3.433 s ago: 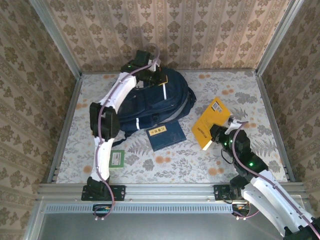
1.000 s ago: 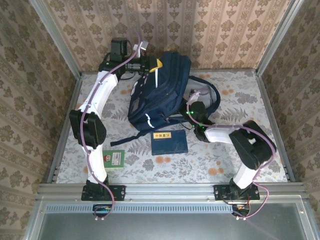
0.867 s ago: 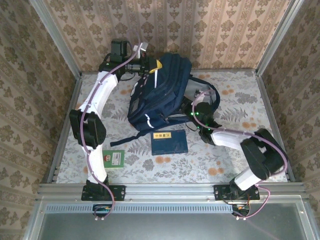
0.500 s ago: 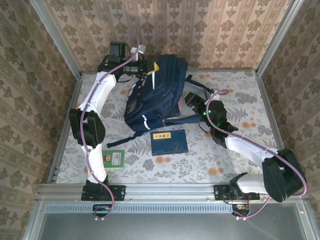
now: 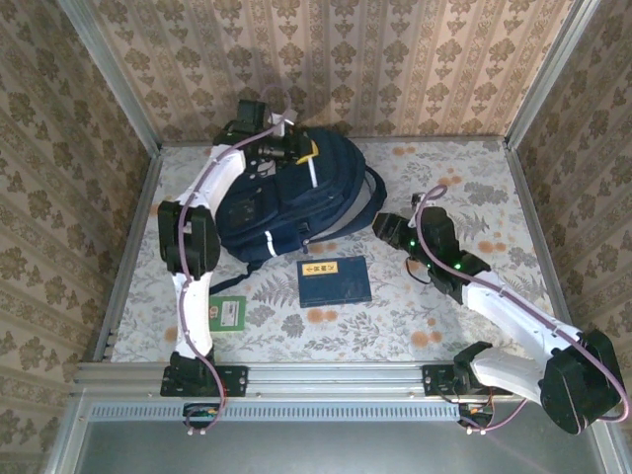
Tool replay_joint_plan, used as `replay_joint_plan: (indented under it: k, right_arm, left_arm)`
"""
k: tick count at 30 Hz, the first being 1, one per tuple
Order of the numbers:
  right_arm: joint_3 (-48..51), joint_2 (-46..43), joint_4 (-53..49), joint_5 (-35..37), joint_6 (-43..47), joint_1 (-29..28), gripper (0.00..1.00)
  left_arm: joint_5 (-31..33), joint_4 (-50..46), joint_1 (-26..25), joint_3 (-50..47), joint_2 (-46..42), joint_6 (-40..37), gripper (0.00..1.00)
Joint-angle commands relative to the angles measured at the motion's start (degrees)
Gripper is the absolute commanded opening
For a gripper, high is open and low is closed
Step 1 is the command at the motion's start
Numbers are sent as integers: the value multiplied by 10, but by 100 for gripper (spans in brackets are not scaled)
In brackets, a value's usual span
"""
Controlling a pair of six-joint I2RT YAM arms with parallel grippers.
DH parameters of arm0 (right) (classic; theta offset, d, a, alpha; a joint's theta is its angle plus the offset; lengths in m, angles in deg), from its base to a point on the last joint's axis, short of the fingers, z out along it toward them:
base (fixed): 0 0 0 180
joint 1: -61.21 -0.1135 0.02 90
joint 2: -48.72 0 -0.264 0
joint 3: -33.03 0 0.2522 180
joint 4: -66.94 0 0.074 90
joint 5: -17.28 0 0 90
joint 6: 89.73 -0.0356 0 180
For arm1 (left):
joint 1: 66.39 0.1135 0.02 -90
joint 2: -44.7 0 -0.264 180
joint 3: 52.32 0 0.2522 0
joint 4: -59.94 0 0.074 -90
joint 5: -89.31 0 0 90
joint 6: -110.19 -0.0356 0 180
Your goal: Pack books, pencil case, and school supplies into a backpack
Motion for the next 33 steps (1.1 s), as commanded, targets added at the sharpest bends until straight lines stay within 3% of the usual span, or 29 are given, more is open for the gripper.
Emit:
replay_joint_plan:
  k: [1, 7, 15, 20, 23, 27, 33]
  right_arm:
    - [-20, 4, -109, -27, 24, 0, 58]
    - [-40, 52, -179, -60, 62, -2, 58]
    - [-103, 164, -181, -106, 103, -14, 57]
    - [-159, 274, -135, -134, 96, -19, 53]
    - [-205, 343, -134, -155, 98, -19, 49]
    - [-245, 408, -131, -168, 99, -19, 43]
    - [-244, 434, -129, -165, 102, -19, 41]
  left_arm:
    - [33, -28, -8, 8, -26, -23, 38]
    - [128, 38, -2, -190, -191, -5, 54]
    - [144, 45, -73, -468, -368, -47, 55]
    - [177, 46, -177, -595, -398, -70, 50]
    - [174, 79, -211, -659, -399, -55, 49]
    - [166, 115, -239, -708, -379, -41, 48]
    - [180, 143, -253, -732, -340, -33, 48]
